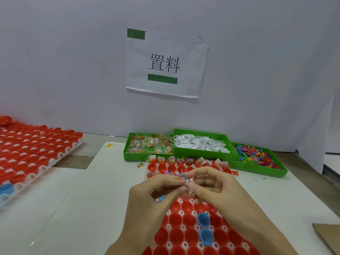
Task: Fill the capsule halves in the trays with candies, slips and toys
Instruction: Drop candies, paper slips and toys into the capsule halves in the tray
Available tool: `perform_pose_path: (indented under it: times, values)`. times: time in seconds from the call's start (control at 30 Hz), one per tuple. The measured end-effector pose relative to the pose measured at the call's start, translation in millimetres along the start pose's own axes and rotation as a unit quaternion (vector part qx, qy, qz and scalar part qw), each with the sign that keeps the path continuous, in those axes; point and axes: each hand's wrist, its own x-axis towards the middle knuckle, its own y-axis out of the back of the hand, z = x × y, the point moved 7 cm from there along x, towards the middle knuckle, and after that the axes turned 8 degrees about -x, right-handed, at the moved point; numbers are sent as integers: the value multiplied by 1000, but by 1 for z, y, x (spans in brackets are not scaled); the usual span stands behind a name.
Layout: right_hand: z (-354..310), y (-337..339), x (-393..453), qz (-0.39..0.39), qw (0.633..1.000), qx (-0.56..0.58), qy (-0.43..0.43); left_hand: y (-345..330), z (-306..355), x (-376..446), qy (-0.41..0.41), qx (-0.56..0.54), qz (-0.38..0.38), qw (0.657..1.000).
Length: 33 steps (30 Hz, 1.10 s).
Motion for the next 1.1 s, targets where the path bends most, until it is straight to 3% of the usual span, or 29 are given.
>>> perform_pose_path:
  times: [0.13,0.53,1.1]
  values:
    - [7,-6,1,-36,990,130,-50,0,2,2,29,-27,-10,999]
    - [7,-11,-5,35,990,130,-36,-2,15,3,-51,41,-11,998]
    - [0,-11,-11,96,989,108,16,-2,4,-1,43,-1,18,999]
